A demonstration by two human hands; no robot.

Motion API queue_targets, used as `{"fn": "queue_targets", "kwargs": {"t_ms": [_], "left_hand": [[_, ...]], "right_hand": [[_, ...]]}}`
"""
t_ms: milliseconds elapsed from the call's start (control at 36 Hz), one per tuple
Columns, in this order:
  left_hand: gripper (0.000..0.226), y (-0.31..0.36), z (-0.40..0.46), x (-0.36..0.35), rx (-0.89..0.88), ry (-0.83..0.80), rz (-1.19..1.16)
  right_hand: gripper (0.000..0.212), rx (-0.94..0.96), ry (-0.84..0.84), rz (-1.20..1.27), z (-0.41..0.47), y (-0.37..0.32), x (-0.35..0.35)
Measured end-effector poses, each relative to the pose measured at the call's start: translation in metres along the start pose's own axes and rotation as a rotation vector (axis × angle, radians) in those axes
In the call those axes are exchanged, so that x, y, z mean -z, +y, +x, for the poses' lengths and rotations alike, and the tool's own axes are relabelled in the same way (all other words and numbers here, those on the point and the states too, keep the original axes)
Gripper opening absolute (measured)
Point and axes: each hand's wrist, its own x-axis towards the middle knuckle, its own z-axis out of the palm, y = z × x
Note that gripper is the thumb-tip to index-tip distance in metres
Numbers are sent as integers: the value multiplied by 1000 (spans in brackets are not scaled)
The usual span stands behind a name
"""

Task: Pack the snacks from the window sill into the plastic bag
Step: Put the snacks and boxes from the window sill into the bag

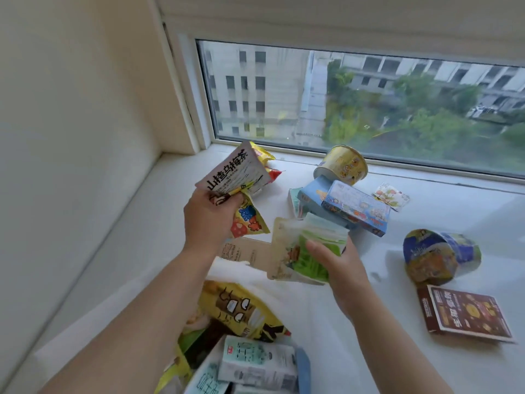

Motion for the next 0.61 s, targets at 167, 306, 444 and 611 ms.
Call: {"fn": "queue_targets", "kwargs": {"t_ms": [167,306,444,611], "left_hand": [[31,-1,-57,43,-56,10,16],[33,-22,-104,67,-122,-3,70],[22,-68,-131,86,-114,-34,284],[30,-115,-150,101,-108,-8,671]], "right_hand": [[62,64,-56,-59,-54,3,-7],[52,45,-30,-74,-86,18,-6],[52,57,-13,-372,-112,44,-9],[85,69,-76,-763,-133,74,-18]]}}
